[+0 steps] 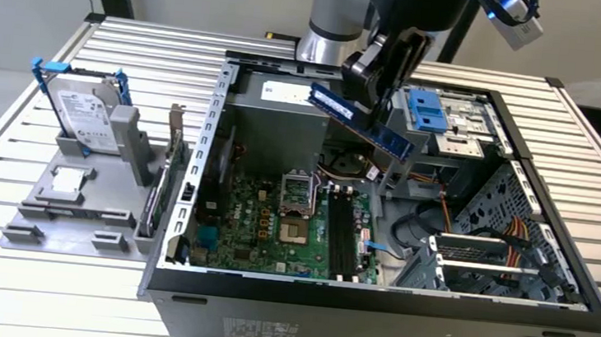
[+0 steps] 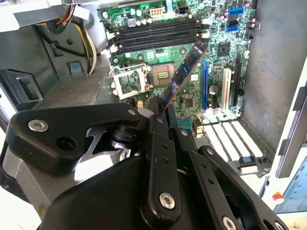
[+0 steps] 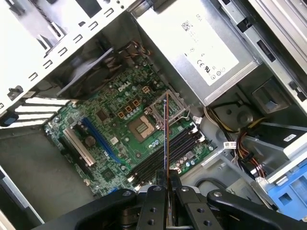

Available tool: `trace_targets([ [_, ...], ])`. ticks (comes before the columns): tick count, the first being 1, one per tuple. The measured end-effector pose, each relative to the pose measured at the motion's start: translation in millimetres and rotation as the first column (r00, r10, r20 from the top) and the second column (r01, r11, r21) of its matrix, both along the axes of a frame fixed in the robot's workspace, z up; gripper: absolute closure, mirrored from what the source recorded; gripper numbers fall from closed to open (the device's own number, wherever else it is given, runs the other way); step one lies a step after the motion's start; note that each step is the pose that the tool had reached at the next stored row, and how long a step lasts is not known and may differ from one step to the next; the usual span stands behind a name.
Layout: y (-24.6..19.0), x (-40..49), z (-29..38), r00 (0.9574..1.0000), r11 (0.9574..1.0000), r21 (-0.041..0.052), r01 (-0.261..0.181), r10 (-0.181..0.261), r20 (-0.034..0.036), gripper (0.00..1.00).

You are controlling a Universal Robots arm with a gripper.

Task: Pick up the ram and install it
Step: 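Insert the ram into the slot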

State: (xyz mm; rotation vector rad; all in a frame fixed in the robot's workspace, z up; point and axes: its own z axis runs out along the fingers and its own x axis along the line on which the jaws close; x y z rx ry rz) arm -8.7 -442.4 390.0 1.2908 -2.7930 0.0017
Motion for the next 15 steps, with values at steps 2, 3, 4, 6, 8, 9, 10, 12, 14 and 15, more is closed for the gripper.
trace_targets([
  [2, -0.1, 1.0, 0.0, 1.0000, 1.0000, 0.0000, 0.004, -0.004, -0.0010, 1.00],
  [3, -0.1, 1.5, 0.0, 1.0000, 1.0000, 0.0001, 0.006, -0.006, -0.0015, 1.00],
  [4, -0.1, 2.1, 0.0, 1.0000, 1.0000, 0.0000, 0.008, -0.008, -0.0021, 1.00],
  [6, -0.2, 3.0, 0.0, 0.9999, 0.9999, 0.0000, 0.012, -0.012, -0.0031, 1.00],
  [8, -0.2, 3.7, 0.0, 0.9999, 0.9999, -0.0001, 0.017, -0.017, -0.0041, 1.00],
  [9, -0.3, 4.0, 0.0, 0.9998, 0.9998, 0.0000, 0.019, -0.019, -0.0046, 1.00],
  [10, -0.3, 4.4, 0.0, 0.9998, 0.9998, -0.0001, 0.022, -0.022, -0.0052, 1.00],
  [12, -0.4, 5.2, 0.0, 0.9996, 0.9996, 0.0000, 0.026, -0.026, -0.0064, 1.00],
  [14, -0.5, 5.8, 0.0, 0.9995, 0.9995, -0.0001, 0.032, -0.032, -0.0076, 1.00],
  [15, -0.5, 6.3, 0.0, 0.9994, 0.9994, -0.0001, 0.034, -0.034, -0.0082, 1.00],
])
